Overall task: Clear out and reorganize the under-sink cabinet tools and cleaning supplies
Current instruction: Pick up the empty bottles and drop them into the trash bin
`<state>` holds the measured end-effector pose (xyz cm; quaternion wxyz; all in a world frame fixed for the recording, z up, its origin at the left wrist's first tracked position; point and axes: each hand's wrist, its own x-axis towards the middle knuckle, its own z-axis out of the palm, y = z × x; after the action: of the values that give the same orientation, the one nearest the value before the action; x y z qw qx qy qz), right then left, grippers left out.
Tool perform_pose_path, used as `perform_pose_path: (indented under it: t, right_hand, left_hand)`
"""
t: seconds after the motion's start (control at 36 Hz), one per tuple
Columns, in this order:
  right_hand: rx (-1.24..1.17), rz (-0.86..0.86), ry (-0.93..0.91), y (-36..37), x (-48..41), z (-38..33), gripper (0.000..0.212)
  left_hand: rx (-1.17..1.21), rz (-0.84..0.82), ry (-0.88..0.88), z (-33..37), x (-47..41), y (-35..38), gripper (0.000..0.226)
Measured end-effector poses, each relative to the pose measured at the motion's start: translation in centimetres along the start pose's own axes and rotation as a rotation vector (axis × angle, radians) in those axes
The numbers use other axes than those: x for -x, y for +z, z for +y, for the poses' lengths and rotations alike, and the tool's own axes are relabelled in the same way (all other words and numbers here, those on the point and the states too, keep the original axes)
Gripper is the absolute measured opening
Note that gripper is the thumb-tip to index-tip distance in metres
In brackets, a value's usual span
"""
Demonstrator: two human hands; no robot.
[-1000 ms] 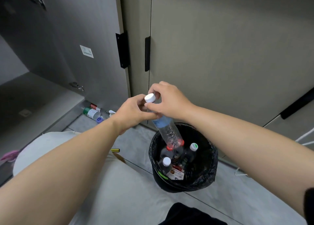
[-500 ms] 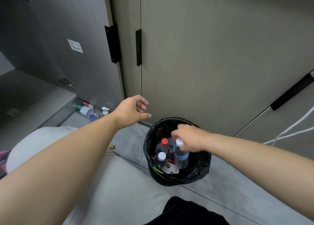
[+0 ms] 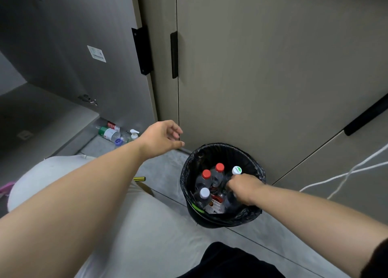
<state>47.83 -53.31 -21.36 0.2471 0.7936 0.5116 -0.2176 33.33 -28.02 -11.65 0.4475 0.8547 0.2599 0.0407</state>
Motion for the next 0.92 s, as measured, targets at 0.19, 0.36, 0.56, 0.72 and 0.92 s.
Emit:
perform_pose_path:
  t: [0.19,0.36,0.56,0.72,0.92]
  right_hand:
    - [0.138,0.049,0.010,-2.8,0.3,-0.2,0.030]
    - [-0.137,0.216,-0.165,-11.6,0.2,-0.2,0.019]
    - [-0.382,0.423,-0.367,-21.5,-3.1,-5.1,0.014]
    - [-0.446,0.439,-0.494,-26.2,-10.0,-12.9,0.014]
    - [-0.500,0.303,-0.410,-27.9,-22.0,-21.2,0.015]
  left_hand:
    - [-0.056,-0.008,-0.013,0.0,0.1,-0.2,0.020]
    - [-0.126,0.010,-0.106,-1.5,-0.7,-2.0,0.011]
    - [-0.188,-0.181,-0.315,-4.3,-0.9,-10.4,0.025]
    - [-0.023,0.112,-0.449,-12.7,1.6,-17.7,0.018]
    - [0.414,0.539,-0.611,-23.5,3.3,-17.8,0.012]
